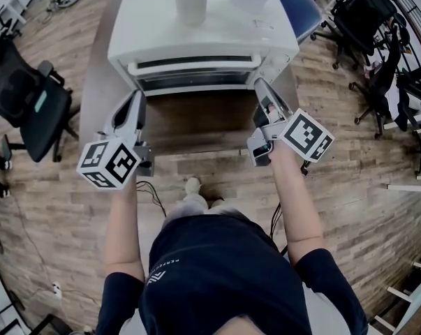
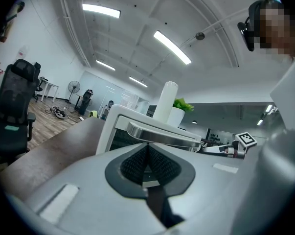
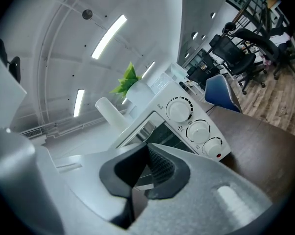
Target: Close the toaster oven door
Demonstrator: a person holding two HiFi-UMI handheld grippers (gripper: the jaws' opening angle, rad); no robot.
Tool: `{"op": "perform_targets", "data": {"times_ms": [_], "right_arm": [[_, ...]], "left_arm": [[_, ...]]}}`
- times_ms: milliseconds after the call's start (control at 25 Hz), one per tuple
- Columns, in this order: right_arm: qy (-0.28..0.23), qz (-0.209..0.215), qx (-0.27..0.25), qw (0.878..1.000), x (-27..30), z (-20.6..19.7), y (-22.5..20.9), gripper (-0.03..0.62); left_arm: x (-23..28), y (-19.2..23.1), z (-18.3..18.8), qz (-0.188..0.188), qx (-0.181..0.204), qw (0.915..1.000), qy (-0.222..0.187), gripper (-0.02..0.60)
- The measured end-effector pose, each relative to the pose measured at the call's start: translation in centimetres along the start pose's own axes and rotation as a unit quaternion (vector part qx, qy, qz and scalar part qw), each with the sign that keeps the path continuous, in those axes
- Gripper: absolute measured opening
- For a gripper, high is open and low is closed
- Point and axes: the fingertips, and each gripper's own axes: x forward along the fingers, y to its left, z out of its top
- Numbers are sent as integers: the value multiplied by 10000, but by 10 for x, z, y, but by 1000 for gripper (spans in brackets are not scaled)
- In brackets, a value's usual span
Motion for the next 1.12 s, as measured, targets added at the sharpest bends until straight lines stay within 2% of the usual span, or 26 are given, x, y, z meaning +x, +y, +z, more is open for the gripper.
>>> {"op": "perform_targets", "data": {"times_ms": [360,600,960,1120], "right_arm": [[230,-72,-416,9988,-17,-20,3,3],[368,-173,-970,9945,-27,-35,6,3],[554,-168,-1543,9863,-37,-53,10,3],[559,-226,-1611,9851,-40,-56,9,3]], "left_arm": [[-8,-15,-19,65,179,9992,347,9],[-15,-21,-33,137,214,9979,596,14],[-25,-27,-47,187,219,9971,709,14],[-29,-27,-47,239,234,9970,703,14]]}}
